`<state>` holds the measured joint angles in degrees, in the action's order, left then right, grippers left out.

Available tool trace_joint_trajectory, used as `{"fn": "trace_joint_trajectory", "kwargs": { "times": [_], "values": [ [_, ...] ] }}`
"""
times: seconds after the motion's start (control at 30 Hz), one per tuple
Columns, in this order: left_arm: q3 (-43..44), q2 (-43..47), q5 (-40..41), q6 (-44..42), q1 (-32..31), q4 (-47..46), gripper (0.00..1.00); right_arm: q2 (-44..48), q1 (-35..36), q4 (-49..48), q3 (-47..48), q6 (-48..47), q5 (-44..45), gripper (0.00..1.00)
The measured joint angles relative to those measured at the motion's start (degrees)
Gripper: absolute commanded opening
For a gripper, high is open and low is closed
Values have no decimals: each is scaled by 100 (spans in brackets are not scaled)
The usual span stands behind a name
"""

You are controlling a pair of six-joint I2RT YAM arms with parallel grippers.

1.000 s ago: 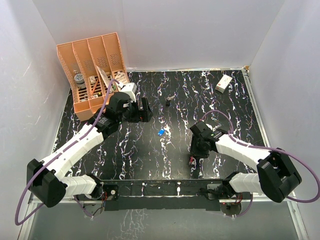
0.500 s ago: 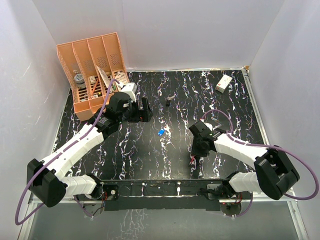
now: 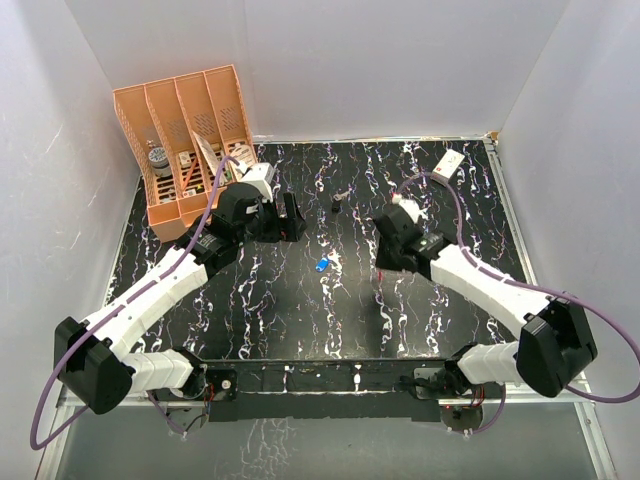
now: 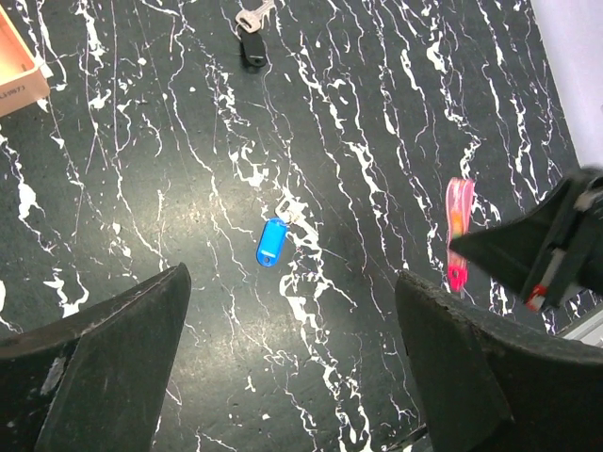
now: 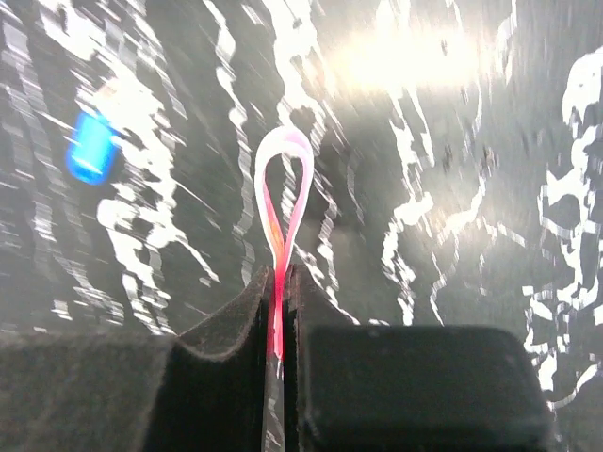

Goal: Put the keys on the keyring

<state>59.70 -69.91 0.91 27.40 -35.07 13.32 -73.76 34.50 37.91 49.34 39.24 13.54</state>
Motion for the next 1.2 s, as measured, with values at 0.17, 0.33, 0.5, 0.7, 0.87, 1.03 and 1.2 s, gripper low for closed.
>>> {"fn": "trace_joint_trajectory", "kwargs": {
  "times": [0.17, 0.33, 0.5, 0.7, 0.87, 1.03, 1.2],
  "values": [
    [11, 0, -83, -74, 0, -177, 83, -345, 0, -103, 1305, -348, 205, 0],
    [50, 68, -105, -221, -2, -476, 82, -852, 0, -195, 2308, -656, 310, 0],
    [114, 203, -68, -339, -4, -767, 82, -1235, 0, -350, 3058, -933, 326, 0],
    [319, 208, -68, -387, -4, -1080, 81, -1384, 0, -507, 3633, -1123, 315, 0],
    [341, 197, -72, -380, -4, -1207, 78, -1401, 0, -625, 3849, -1215, 282, 0],
    [341, 173, -92, -378, -4, -1329, 71, -1405, 0, -658, 3967, -1222, 229, 0],
    [341, 120, -133, -415, -4, -1447, 68, -1432, 0, -660, 4046, -1220, 129, 0]
  ]
}}
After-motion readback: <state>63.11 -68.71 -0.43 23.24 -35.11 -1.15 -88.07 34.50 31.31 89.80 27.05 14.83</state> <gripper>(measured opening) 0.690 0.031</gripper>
